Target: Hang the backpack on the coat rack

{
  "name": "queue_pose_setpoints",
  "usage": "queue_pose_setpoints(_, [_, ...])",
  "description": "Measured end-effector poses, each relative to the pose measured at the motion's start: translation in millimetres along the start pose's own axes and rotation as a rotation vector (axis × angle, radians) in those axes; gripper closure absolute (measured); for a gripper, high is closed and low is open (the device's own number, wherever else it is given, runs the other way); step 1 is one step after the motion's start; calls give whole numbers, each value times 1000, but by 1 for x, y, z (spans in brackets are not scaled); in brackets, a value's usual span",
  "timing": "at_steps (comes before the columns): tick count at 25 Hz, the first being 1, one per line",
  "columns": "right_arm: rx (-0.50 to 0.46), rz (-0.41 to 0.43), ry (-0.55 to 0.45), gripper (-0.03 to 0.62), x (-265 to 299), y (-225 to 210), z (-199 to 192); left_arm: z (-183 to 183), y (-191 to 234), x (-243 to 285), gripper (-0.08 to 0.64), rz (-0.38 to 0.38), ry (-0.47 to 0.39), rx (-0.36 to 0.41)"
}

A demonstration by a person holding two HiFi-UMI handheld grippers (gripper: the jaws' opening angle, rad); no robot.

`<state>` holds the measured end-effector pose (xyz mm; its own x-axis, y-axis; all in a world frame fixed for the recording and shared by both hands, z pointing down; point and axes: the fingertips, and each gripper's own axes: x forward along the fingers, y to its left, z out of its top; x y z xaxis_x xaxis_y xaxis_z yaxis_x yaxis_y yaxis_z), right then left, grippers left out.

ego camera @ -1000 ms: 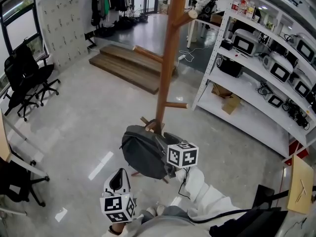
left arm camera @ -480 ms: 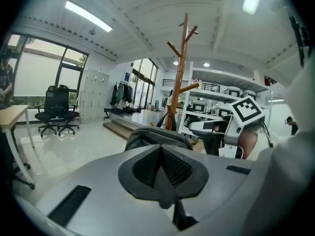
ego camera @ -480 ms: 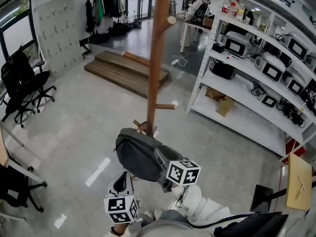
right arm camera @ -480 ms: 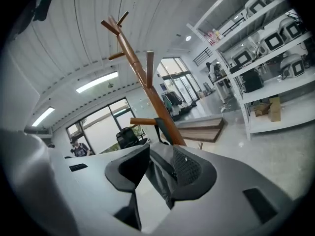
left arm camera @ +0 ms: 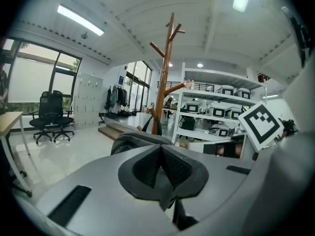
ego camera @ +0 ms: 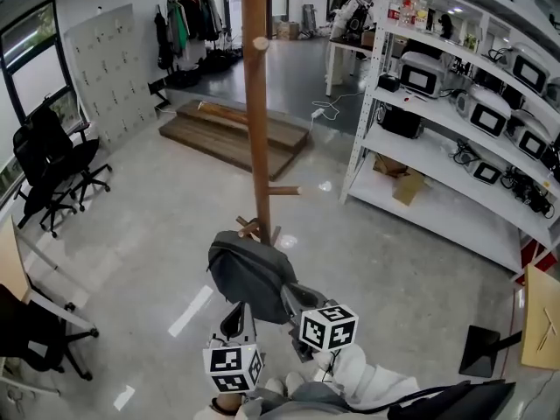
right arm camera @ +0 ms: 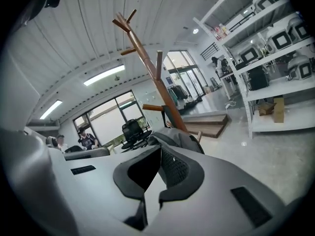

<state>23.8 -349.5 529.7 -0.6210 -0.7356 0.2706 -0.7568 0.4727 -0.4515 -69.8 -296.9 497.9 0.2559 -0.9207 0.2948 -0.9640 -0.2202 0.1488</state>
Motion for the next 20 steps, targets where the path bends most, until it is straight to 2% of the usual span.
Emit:
queue_pose_setpoints(6, [-17,54,-2,577,-17,19,-8,7,-8,-7,558,-14,-34,16])
queue_pose_setpoints(10, [-15,59,-6,577,-22,31,-11,7,-7,-17,558,-27,-37,19])
queue_pose_setpoints(14, [-34,44,-30,578,-25,46,-13,9,-2,-32,558,-32,-48,50])
queue_pose_setpoints(20, [-69,-14,-32,577,-34,66,-31,0,9,-50,558,-68,-36,57])
